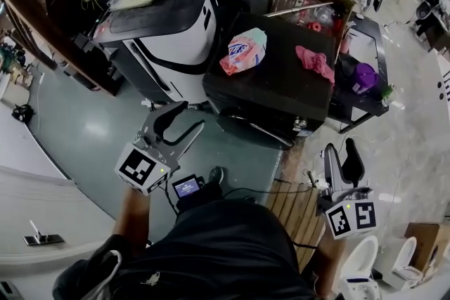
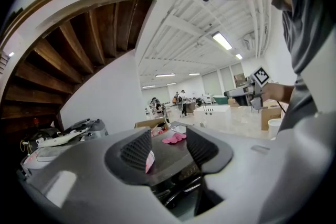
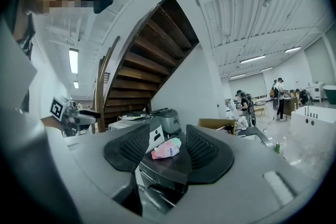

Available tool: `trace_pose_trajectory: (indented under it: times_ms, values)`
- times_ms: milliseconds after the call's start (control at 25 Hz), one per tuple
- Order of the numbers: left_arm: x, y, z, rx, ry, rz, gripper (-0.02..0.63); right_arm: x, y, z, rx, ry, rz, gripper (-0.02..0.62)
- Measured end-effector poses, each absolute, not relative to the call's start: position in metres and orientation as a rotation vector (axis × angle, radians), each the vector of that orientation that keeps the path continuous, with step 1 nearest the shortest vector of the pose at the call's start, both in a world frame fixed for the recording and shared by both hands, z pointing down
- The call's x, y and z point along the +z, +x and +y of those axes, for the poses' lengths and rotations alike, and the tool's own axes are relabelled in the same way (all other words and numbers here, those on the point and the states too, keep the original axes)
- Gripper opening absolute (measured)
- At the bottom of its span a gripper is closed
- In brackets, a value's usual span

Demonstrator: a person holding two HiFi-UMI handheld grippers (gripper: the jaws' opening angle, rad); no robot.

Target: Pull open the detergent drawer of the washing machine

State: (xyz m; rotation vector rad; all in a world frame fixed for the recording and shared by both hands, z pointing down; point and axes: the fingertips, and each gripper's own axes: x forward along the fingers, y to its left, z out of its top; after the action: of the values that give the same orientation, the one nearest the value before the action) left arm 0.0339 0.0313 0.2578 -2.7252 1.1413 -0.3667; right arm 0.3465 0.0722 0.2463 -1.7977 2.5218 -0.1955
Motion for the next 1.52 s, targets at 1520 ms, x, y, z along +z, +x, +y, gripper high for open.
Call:
trace_pose_trajectory:
  times_ms: [1520]
  values:
    - [0.284, -0.065, -0.142, -0.188, -2.912, 0.819, 0.224, 0.225, 0.244, 0.006, -0.130, -2.234, 2.284, 0.215]
